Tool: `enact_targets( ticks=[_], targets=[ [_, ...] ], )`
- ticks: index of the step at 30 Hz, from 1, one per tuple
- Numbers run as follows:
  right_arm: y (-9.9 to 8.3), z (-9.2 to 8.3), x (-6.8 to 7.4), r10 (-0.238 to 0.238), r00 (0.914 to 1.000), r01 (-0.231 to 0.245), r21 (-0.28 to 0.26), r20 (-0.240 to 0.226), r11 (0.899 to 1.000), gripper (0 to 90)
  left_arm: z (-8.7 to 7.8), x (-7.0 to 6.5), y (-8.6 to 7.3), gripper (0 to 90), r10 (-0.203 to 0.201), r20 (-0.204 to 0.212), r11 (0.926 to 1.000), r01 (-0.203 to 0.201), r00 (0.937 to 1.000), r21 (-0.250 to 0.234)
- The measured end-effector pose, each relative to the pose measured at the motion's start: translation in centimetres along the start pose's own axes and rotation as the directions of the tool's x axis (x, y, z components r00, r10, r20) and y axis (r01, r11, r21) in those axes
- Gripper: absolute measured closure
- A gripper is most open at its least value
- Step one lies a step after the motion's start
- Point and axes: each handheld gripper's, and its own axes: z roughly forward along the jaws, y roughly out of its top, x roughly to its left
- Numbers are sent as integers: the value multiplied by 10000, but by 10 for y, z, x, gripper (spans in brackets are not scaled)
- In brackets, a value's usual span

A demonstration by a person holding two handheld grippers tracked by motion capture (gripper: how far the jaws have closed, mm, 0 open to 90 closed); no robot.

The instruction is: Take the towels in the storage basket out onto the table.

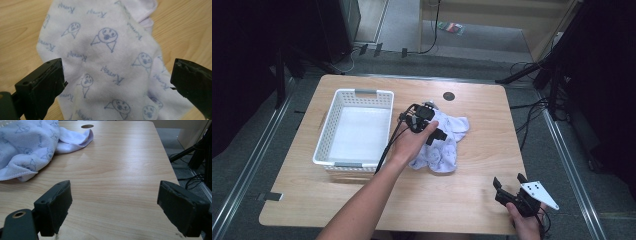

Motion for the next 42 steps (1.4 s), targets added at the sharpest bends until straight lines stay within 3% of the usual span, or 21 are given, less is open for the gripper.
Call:
enact_targets(
  ticks=[12, 18, 19, 23, 25, 33, 37, 38, 42],
  targets=[
    [0, 0, 0, -3, 10000, 2, 38, 52, 10000, 128, -39, 23, -6, 0, -287, -365, 9971, 260, 9989, -714],
    [0, 1, 0, -20, 10000, 19, 59, 78, 10000, 128, -56, 41, -15, 0, -453, -489, 9940, 402, 9978, -1014],
    [0, 1, 0, -20, 10000, 19, 60, 91, 10000, 128, -61, 49, -19, 0, -615, -513, 9927, 558, 9968, -1070],
    [0, 1, 0, -22, 10000, 21, 79, 93, 10000, 128, -71, 58, -25, 0, -859, -238, 9884, 822, 9960, -1274],
    [0, 1, 0, -23, 10000, 22, 84, 93, 10000, 128, -80, 66, -31, 0, -988, -289, 9849, 936, 9947, -1459],
    [0, 1, 0, -19, 10000, 18, 80, 94, 10000, 128, -101, 85, -48, 0, -1054, -799, 9795, 896, 9912, -1803],
    [0, 1, 0, -19, 9999, 18, 100, 106, 9999, 128, -108, 93, -55, 0, -1080, -843, 9784, 908, 9906, -1857],
    [0, 1, 0, -15, 9999, 14, 102, 107, 9999, 128, -111, 97, -60, 0, -1065, -1103, 9779, 840, 9882, -1917],
    [0, 1, 0, 28, 9999, -29, 77, 110, 10000, 128, -114, 104, -69, 0, -1123, -1117, 9769, 891, 9874, -1945]
  ],
)
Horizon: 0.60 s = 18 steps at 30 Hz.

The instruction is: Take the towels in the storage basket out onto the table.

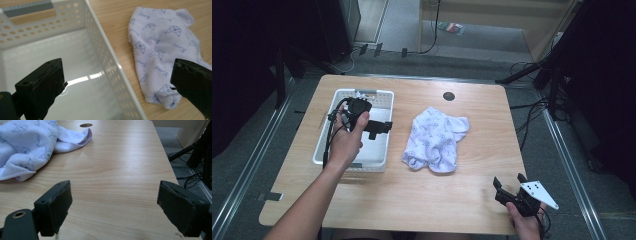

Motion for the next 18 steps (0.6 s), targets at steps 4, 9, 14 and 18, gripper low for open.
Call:
enact_targets(
  ticks=[4, 9, 14, 18],
  targets=[
    [0, 0, 0, -1, 10000, 1, 12, 13, 10000, 128, -9, 18, -11, 0, -285, -114, 9993, 282, 9995, -250],
    [0, 0, 0, 3, 10000, -3, 27, 31, 10000, 128, -19, 31, -22, 0, -445, -339, 9977, 427, 9984, -532],
    [0, 0, 0, 22, 10000, -22, 27, 34, 10000, 129, -27, 40, -36, 0, -506, -417, 9955, 470, 9978, -820],
    [0, 0, 0, 27, 10000, -27, 36, 42, 10000, 128, -32, 48, -51, 0, -531, -509, 9952, 487, 9973, -853]
  ],
)
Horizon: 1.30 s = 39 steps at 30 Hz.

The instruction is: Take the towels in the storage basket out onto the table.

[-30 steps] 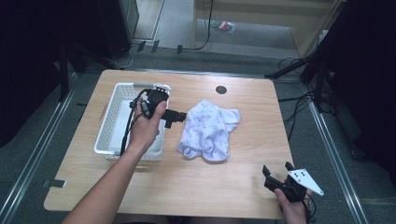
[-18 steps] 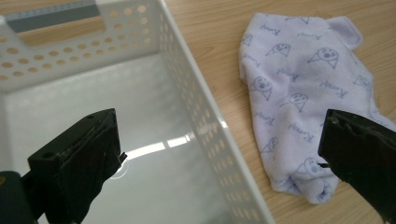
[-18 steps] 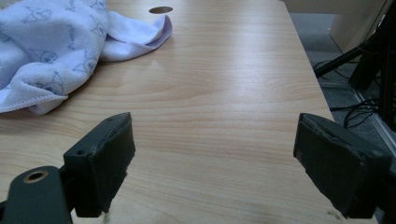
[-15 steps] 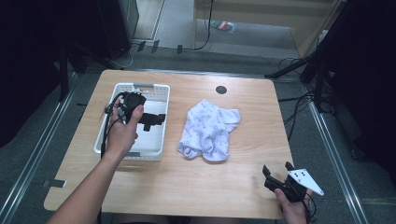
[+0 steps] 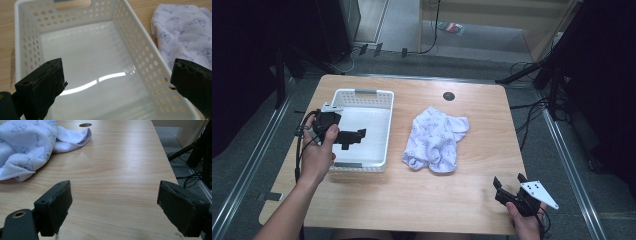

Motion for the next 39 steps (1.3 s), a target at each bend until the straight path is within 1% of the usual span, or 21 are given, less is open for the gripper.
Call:
enact_targets(
  ticks=[5, 8, 9, 13, 16, 17, 19, 20, 22, 23, 24, 28, 30, 32, 33, 34, 35, 36, 37, 38, 39],
  targets=[
    [0, 0, 0, 1, 10000, -1, 4, 12, 10000, 128, -11, 14, -17, 0, -139, -69, 9994, 137, 9999, -309],
    [0, 0, -1, -5, 10000, 5, -10, 15, 10000, 128, -21, 25, -32, 0, -337, -144, 9968, 325, 9993, -732],
    [0, 0, -1, -10, 10000, 10, 6, 16, 10000, 129, -21, 25, -32, 0, -337, -144, 9968, 325, 9993, -732],
    [0, 0, 0, 1, 10000, -2, 37, 41, 10000, 129, -35, 40, -48, 0, -535, -205, 9898, 503, 9984, -1334],
    [0, 0, 0, 6, 10000, -6, 34, 48, 10000, 129, -40, 47, -55, 0, -595, -280, 9862, 544, 9978, -1561],
    [0, 0, 0, -7, 10000, 7, 38, 60, 10000, 129, -45, 53, -60, 0, -624, -301, 9822, 561, 9976, -1792],
    [0, 0, 0, -8, 10000, 8, 39, 67, 10000, 129, -47, 56, -63, 0, -661, -326, 9801, 588, 9973, -1894],
    [0, 0, 0, -5, 10000, 4, 40, 77, 10000, 129, -51, 62, -70, 0, -699, -258, 9759, 630, 9972, -2090],
    [0, 0, 0, -5, 10000, 4, 37, 81, 10000, 129, -52, 64, -72, 0, -738, -270, 9732, 661, 9969, -2200],
    [0, 0, 0, -15, 10000, 14, 56, 88, 10000, 129, -55, 71, -81, 0, -845, -220, 9672, 767, 9962, -2423],
    [0, 0, 0, -15, 10000, 14, 56, 88, 10000, 129, -55, 71, -81, 0, -845, -220, 9672, 767, 9962, -2423],
    [0, 0, 0, -15, 9999, 14, 65, 103, 10000, 129, -58, 82, -97, 0, -927, -279, 9589, 817, 9953, -2717],
    [0, 0, 0, -19, 9999, 18, 69, 114, 10000, 129, -60, 90, -110, 0, -1036, -287, 9517, 907, 9942, -2933],
    [0, 0, 0, -16, 9999, 16, 70, 120, 10000, 129, -60, 93, -114, 0, -1072, -255, 9500, 949, 9939, -2975],
    [0, 0, 0, -12, 9999, 11, 72, 127, 10000, 129, -60, 98, -122, 0, -1198, -82, 9440, 1114, 9928, -3107],
    [0, 0, 0, -10, 9999, 9, 73, 128, 10000, 129, -60, 98, -122, 0, -1198, -82, 9440, 1114, 9928, -3107],
    [0, 0, 0, -11, 9999, 10, 71, 127, 10000, 129, -59, 104, -129, 0, -1269, -40, 9395, 1189, 9919, -3212],
    [0, 0, 0, -11, 9999, 10, 71, 127, 10000, 129, -59, 104, -129, 0, -1269, -40, 9395, 1189, 9919, -3212],
    [0, 0, 0, -5, 9999, 4, 66, 133, 10000, 129, -58, 109, -137, 0, -1387, -16, 9332, 1301, 9903, -3349],
    [0, 0, 0, -5, 9999, 4, 66, 133, 10000, 129, -58, 109, -137, 0, -1387, -16, 9332, 1301, 9903, -3349],
    [0, 0, 0, -1, 9999, 0, 89, 144, 10000, 129, -57, 113, -145, 0, -1458, 7, 9262, 1368, 9893, -3515]
  ],
)
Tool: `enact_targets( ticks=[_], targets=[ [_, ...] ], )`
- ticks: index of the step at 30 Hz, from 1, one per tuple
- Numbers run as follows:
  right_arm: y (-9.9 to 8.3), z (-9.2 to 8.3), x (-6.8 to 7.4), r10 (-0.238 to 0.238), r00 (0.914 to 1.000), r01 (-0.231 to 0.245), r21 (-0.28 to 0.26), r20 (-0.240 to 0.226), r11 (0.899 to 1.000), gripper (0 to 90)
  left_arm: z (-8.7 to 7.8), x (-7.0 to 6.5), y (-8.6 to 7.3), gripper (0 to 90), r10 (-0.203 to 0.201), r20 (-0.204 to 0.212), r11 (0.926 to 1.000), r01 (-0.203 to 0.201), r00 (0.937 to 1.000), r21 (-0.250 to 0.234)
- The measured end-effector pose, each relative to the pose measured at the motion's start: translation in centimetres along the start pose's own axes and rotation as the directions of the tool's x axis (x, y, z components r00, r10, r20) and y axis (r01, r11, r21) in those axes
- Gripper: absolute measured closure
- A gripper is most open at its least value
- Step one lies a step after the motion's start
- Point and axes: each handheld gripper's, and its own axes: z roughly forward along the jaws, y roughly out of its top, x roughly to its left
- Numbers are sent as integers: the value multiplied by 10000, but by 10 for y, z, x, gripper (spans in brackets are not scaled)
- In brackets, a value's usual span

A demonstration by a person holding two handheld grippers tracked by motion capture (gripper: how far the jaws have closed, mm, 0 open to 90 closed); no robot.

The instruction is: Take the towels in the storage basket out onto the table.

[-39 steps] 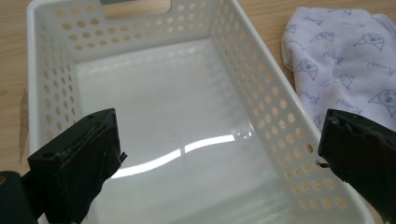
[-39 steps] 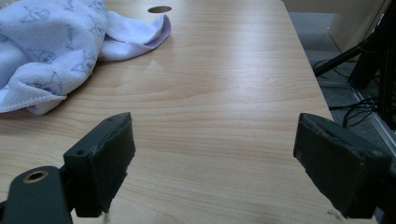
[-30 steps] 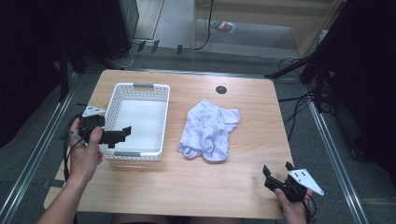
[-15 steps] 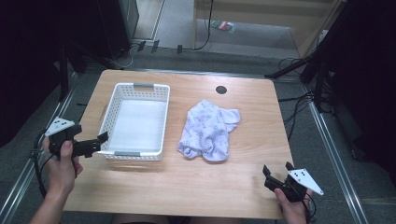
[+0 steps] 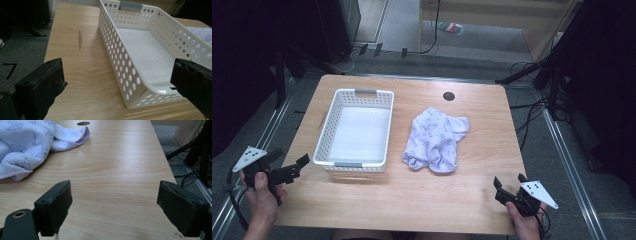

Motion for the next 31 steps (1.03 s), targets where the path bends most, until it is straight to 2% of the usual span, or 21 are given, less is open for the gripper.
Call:
enact_targets(
  ticks=[2, 5, 6, 10, 15, 16, 19, 21, 24, 26, 31],
  targets=[
    [0, 0, 0, -5, 10000, 5, -8, 4, 10000, 129, 0, 2, -3, 0, 5, -8, 10000, -5, 10000, -20],
    [0, 0, 0, 3, 10000, -3, -1, 21, 10000, 129, 0, 10, -16, 0, -39, -10, 10000, 39, 10000, 4],
    [0, 0, 0, -4, 10000, 4, 18, 29, 10000, 129, 1, 14, -26, 0, -102, -4, 9999, 102, 9999, -47],
    [0, 0, 0, 2, 10000, -2, 12, 41, 10000, 129, 4, 20, -38, 0, -113, -68, 9999, 113, 9999, 10],
    [0, 0, 0, -12, 10000, 12, -15, 11, 10000, 129, 6, 19, -41, 0, -1, -159, 10000, 0, 9999, -96],
    [0, 0, 0, -24, 10000, 24, -22, -38, 10000, 128, 7, 16, -41, 0, 196, -132, 9997, -197, 9997, -111],
    [0, -1, -1, -59, 10000, 59, -68, -77, 10000, 128, 8, 15, -42, 0, 270, -126, 9996, -271, 9996, -92],
    [0, -1, -1, -44, 9999, 43, -80, -121, 10000, 128, 7, 16, -42, 0, 189, -152, 9997, -191, 9997, -143],
    [0, -1, -1, -32, 9999, 32, -32, -117, 10000, 128, 6, 19, -42, 0, -184, -3, 9996, 184, 9998, -202],
    [0, -1, -1, -56, 9999, 55, -76, -145, 10000, 128, 7, 19, -42, 0, -302, -101, 9993, 299, 9995, -213],
    [-1, -2, -1, -50, 9998, 48, -104, -171, 9999, 129, 7, 19, -42, 0, -290, -48, 9995, 289, 9996, -155]
  ],
)
